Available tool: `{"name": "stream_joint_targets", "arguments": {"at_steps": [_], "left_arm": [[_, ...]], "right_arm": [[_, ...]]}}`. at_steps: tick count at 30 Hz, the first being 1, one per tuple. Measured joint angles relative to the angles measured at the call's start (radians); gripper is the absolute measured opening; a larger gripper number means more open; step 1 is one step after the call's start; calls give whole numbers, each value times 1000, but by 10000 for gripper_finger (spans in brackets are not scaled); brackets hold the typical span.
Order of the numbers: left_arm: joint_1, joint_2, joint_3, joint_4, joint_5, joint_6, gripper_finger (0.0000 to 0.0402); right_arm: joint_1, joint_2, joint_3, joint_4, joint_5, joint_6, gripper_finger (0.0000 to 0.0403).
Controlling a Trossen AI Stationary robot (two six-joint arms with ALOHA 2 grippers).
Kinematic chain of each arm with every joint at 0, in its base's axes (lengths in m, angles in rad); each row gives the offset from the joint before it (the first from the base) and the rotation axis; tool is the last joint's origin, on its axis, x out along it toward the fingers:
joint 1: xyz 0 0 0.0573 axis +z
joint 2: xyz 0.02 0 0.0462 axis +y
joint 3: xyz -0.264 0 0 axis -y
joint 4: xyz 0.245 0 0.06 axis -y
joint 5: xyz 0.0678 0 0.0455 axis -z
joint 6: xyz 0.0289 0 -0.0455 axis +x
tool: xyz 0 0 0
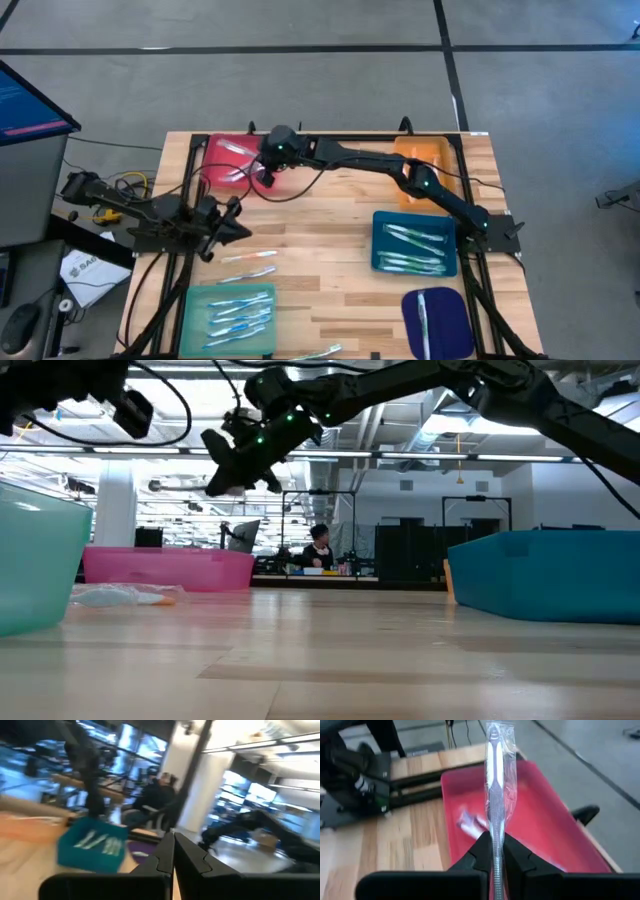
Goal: Pick & Place Toothbrushes
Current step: Put the violet toothbrush into the pink bin
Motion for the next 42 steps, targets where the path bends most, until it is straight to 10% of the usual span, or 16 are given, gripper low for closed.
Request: {"name": "stream_joint_targets", "arguments": {"at_steps": [5,10,16,25,32,42], "left_arm": [[5,-1,52,-145,-120,30,1],[77,45,335,-835,-340,78,1],[198,111,624,-1314,-347,143,1],[288,208,674,-1435,131,143,2],[244,358,673,-1570,59,107,47],[146,546,673,-1518,45,102,220]], "right_arm": [[10,0,1,-132,1,-12,17],[42,-6,1,-250,1,-66,17],[94,-7,1,-286,1,-138,17],[220,-24,0,-364,52,-205,17],[314,-31,1,-345,90,-207,17],[354,-30,1,-365,189,-195,17]]}}
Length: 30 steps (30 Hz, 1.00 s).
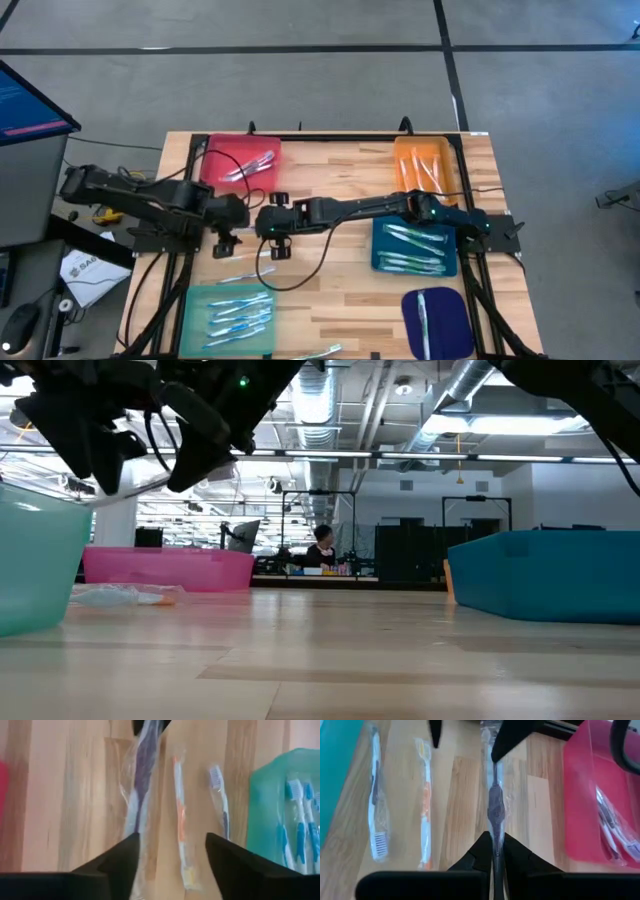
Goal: Pick & Place Toothbrushes
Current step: Put the violet toothbrush into the pink bin
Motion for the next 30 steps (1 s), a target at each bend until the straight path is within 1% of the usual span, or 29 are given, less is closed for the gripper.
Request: {"name": "stream_joint_targets", "arguments": {"at_steps": [2,4,6,9,10,13,17,20,23,27,30], "left_arm": [[-4,11,0,27,-11,-1,246],[-4,14,0,41,-45,3,265],[-4,13,0,44,-100,5,278],[-4,5,0,47,-191,32,284],[-3,3,0,48,-208,38,285],[0,7,0,47,-211,62,285],[0,21,-13,47,-173,60,285],[0,34,-37,48,-167,52,284],[0,39,-36,63,-174,41,283],[0,38,-36,65,-181,28,264],[0,37,-36,64,-178,4,230]], "right_arm": [[0,0,0,-1,2,6,17],[0,0,0,-3,3,11,17],[-2,1,0,-3,4,11,17],[0,1,0,1,-1,17,17],[1,1,0,2,-2,17,17],[2,1,0,11,-3,15,17],[0,1,0,11,-2,16,17],[0,1,0,13,-2,16,17],[1,1,0,13,-2,16,17],[0,1,0,12,-2,17,17],[0,1,0,13,-2,12,17]]}}
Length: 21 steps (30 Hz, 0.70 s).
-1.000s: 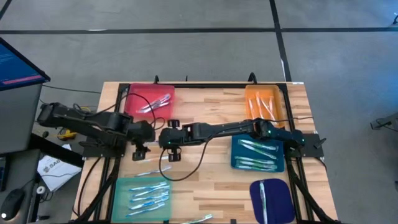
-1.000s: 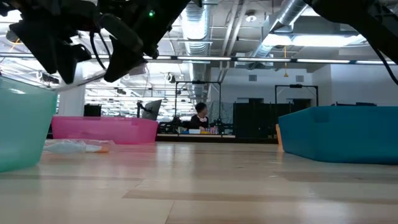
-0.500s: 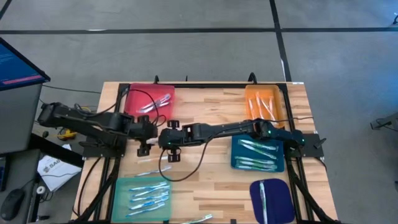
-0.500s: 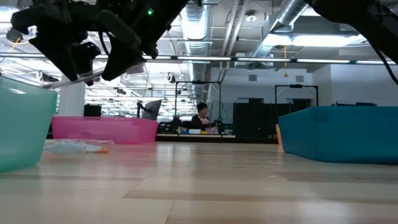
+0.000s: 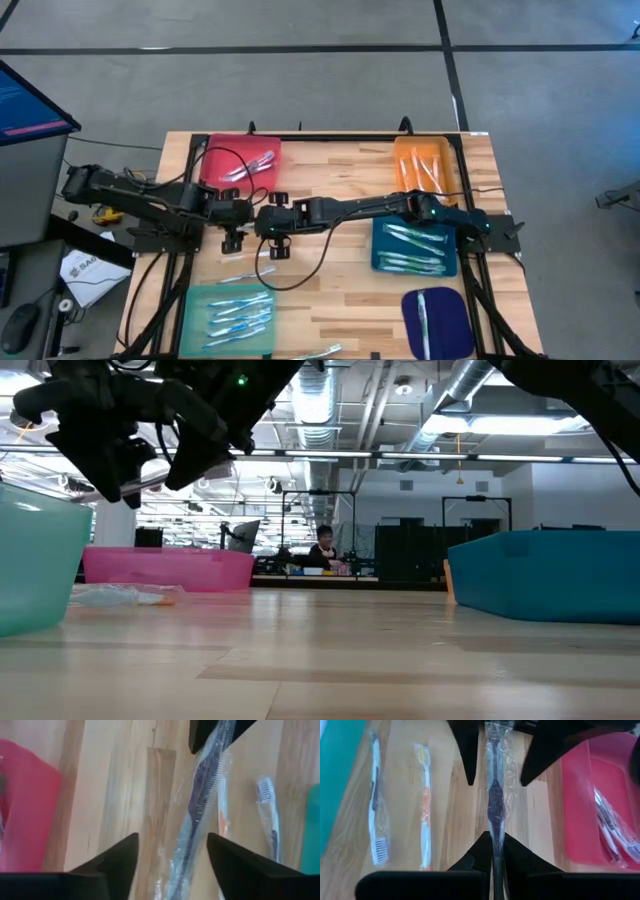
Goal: Pick & Place Toothbrushes
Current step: Put the violet toothbrush into the pink bin
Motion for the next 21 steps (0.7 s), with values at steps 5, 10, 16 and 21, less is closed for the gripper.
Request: {"name": "stream_joint_targets", "arguments": {"at_steps": [5,10,16,21], "left_arm": [[0,18,0,1,10,-5,115],[-1,17,-2,7,8,-5,40],[0,-17,-2,4,-15,-47,16],[7,-47,-2,-15,-30,-50,16]], "right_arm": [[0,0,0,4,2,-5,17],[-2,0,0,1,6,-28,32],[6,1,0,1,56,-21,86],[17,1,0,8,112,-28,154]]}}
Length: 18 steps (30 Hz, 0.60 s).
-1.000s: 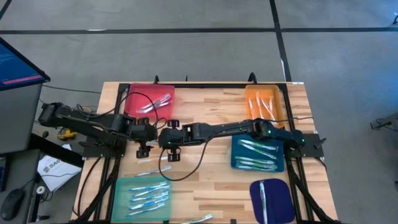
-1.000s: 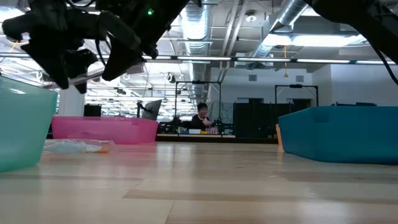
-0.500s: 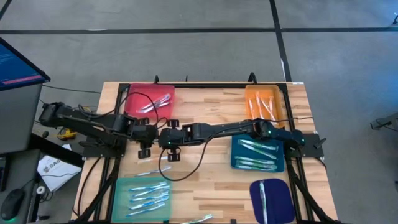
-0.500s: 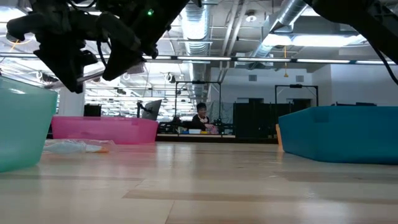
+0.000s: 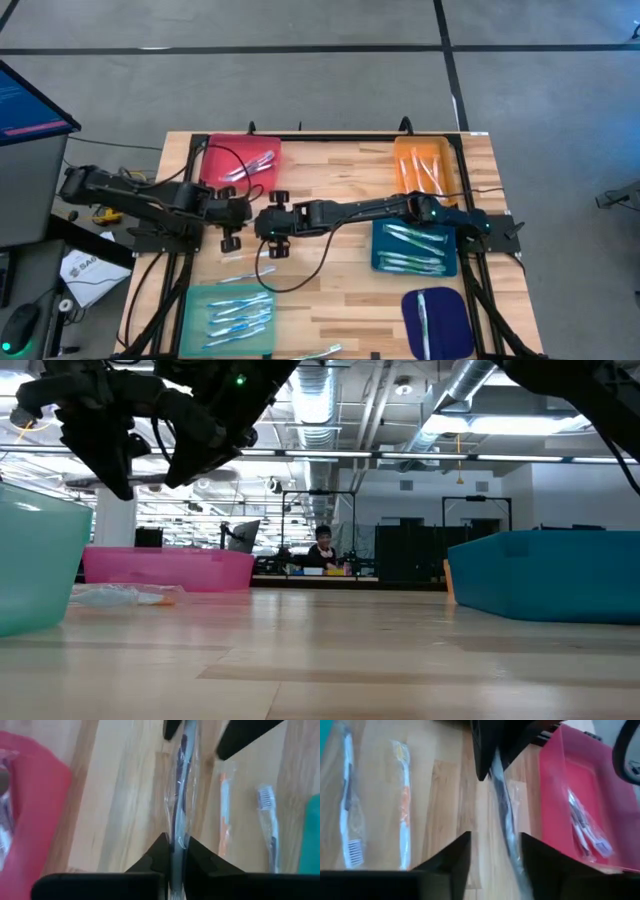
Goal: Pick & Place Toothbrushes
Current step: Put the violet toothbrush into the pink bin
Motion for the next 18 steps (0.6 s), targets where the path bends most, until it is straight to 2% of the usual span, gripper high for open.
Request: {"name": "stream_joint_targets", "arguments": {"at_steps": [5,8,13,18], "left_arm": [[30,-15,0,-13,-4,0,16],[66,-15,0,-18,-7,0,16],[161,9,0,-22,-10,5,16],[274,40,4,-27,-33,23,16]], "right_arm": [[11,0,0,2,54,-3,241],[17,0,0,-2,129,-14,282],[25,-9,0,-35,266,-48,324],[23,-48,2,-44,277,-18,345]]}}
